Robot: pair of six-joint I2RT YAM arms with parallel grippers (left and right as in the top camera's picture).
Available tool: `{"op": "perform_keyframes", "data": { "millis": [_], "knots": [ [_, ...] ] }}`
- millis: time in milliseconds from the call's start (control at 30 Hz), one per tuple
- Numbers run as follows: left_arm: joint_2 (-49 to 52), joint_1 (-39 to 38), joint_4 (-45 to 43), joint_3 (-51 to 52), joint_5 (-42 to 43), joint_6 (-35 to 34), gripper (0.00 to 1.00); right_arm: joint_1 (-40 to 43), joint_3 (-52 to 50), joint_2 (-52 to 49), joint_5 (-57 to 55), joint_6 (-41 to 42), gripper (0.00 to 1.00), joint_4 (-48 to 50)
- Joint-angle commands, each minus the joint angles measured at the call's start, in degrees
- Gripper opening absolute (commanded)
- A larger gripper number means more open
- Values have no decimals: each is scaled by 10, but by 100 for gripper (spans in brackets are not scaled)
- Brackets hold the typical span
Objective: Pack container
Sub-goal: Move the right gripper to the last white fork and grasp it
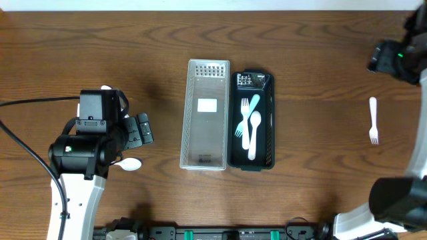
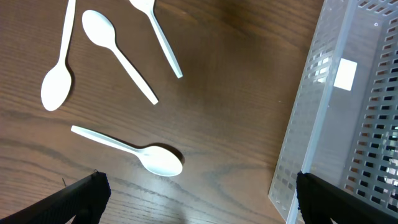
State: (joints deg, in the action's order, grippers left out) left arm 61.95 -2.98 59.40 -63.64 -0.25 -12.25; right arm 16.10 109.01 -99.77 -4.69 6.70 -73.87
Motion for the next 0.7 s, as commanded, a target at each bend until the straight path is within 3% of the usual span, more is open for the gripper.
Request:
{"op": "perform_keyframes", "data": {
  "millis": [0, 433, 667],
  "knots": [
    [2, 4, 1, -10, -4, -5, 98, 57, -49, -28, 2, -57, 85, 21],
    [2, 4, 1, -10, -4, -5, 98, 117, -259, -78, 3, -96, 90, 229],
    [2, 4, 1, -10, -4, -5, 98, 117, -289, -125, 22, -107, 87, 264]
  ]
}}
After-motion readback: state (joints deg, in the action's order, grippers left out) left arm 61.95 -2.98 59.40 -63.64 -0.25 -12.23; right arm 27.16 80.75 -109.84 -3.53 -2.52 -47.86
